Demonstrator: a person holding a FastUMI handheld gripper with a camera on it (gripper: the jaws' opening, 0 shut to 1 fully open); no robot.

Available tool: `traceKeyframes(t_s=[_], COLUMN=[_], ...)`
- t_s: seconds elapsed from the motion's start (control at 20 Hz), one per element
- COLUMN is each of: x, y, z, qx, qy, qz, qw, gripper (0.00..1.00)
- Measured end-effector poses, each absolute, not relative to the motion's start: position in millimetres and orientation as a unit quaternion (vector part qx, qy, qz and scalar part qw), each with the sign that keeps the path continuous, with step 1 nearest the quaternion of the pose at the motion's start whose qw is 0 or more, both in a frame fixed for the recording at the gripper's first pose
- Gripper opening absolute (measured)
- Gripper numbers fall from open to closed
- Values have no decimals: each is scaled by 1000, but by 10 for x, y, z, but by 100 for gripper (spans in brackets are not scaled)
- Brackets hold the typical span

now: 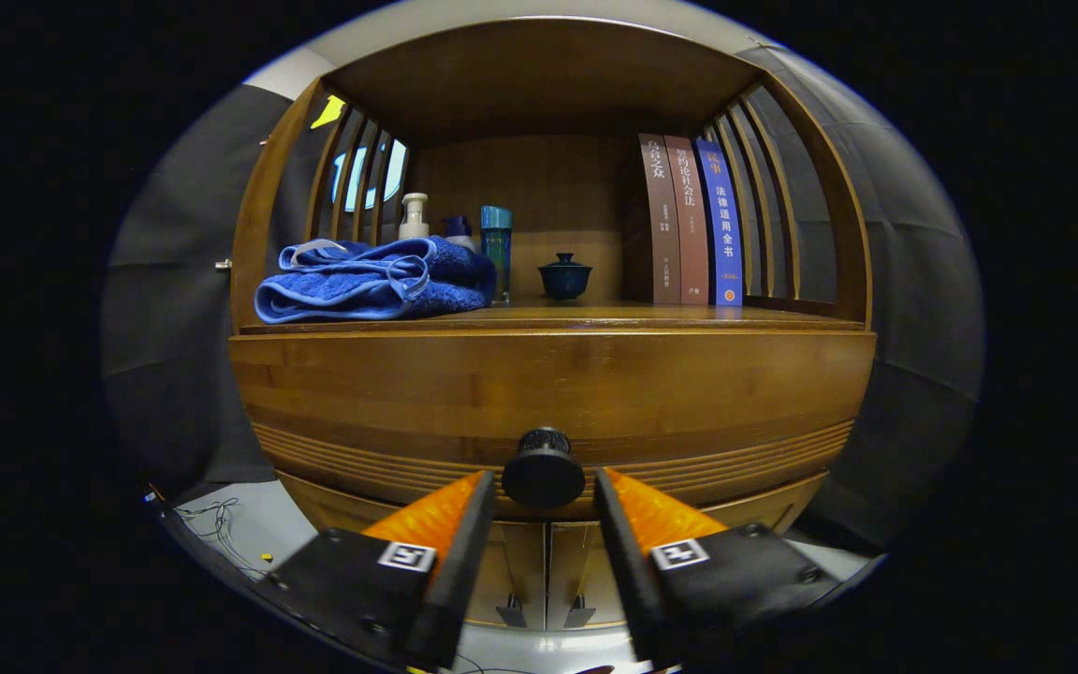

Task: Pull open the drawer, take out the items inside it, and place them on the countertop above the cabinet.

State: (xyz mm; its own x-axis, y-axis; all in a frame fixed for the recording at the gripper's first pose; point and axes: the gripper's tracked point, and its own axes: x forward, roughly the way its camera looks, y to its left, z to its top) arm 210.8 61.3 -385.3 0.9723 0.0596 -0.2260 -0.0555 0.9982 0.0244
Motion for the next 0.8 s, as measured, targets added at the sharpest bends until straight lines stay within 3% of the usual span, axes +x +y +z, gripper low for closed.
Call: traceKeyframes(t_s=[0.05, 0.2, 0.25, 0.3, 0.35, 0.8], x=[2072, 2129, 2124, 2147, 2137, 1558], y=[609, 606, 607, 612, 606, 582], z=[-3792, -3853, -3846, -3912, -3867, -3804], qx=[10, 6, 4, 4, 2, 14], qy=[111, 119, 123, 130, 135, 165], qz=[26, 29, 33, 35, 35, 29], qw=[993, 992, 992, 991, 990, 986], gripper=[53, 47, 38, 38, 28, 28])
